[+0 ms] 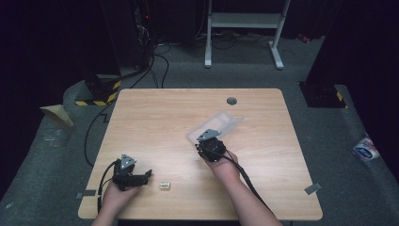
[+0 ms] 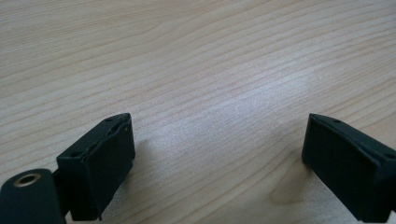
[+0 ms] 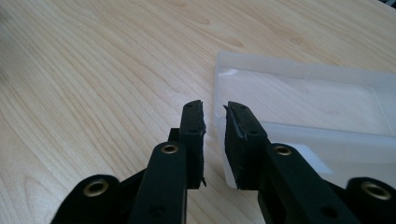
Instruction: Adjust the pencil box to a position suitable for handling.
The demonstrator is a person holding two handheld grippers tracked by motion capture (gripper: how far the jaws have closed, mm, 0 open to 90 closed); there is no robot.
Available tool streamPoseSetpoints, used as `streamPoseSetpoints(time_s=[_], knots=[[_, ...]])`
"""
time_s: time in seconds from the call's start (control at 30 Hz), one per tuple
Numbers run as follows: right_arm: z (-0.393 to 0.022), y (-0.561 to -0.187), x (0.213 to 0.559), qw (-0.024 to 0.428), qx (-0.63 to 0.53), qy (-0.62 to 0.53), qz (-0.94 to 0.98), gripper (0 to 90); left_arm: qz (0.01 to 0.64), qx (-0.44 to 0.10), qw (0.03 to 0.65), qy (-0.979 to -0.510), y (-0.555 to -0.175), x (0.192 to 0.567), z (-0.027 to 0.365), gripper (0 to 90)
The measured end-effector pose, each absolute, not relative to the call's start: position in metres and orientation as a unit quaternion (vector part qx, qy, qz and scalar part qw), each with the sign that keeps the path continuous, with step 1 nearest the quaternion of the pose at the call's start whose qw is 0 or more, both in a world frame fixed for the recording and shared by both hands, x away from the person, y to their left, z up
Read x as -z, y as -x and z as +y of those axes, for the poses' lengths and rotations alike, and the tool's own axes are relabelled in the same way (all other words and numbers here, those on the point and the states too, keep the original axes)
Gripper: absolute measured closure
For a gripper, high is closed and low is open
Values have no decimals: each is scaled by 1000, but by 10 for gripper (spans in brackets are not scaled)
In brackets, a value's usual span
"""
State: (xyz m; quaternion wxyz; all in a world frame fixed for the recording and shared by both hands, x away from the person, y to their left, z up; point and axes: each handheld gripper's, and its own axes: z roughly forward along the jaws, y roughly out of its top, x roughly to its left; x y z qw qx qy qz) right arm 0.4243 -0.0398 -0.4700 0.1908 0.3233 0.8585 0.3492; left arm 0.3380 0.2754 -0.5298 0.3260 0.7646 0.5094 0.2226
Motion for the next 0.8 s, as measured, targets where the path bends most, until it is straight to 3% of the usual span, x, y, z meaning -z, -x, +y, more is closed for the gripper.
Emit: streamPoseSetpoints(time_s=[0.8], knots=[[-64,-413,480,218,-335,-334,853,804,510,-223,326,-765,-338,530,275,95]])
